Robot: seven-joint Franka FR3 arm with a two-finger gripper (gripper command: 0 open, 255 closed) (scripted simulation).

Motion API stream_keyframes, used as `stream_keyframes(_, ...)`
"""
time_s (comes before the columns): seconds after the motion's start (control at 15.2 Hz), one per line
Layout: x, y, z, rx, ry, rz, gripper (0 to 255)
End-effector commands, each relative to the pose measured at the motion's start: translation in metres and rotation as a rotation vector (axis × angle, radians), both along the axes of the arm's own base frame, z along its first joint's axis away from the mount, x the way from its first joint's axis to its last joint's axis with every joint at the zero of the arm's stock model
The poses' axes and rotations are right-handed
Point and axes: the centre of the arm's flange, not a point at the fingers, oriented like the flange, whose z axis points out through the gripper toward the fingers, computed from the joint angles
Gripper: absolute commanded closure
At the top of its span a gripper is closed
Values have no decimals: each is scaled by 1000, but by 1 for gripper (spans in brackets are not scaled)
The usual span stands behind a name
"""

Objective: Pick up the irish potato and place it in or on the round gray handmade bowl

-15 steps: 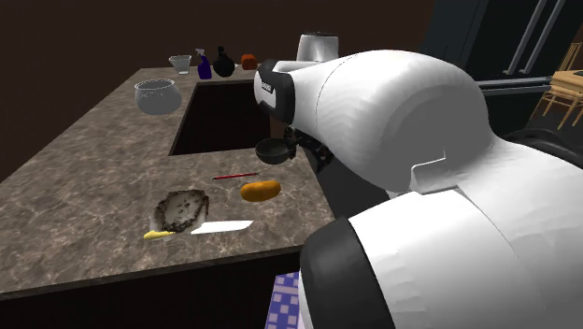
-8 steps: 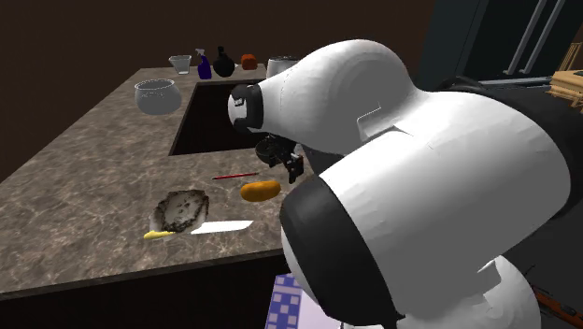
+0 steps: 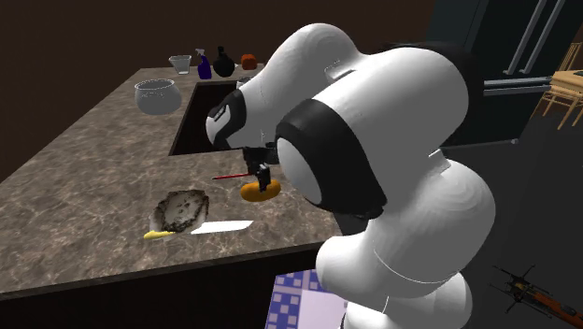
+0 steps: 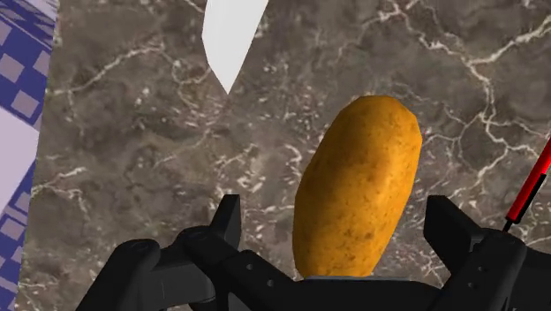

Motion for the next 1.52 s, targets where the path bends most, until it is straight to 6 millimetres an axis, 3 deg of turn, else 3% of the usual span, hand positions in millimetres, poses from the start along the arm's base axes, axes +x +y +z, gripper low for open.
stream_keyframes(0.0,11,19,-15,9,7,-58,0)
stream_keyframes(0.13,19,33,-25,13,13,-95,0)
stream_keyframes(0.66,22,35,-65,13,13,-95,0)
stream_keyframes(1.12,22,35,-65,13,13,-95,0)
stream_keyframes(1.19,22,35,-65,13,13,-95,255)
stream_keyframes(1.45,21,35,-65,13,13,-95,255)
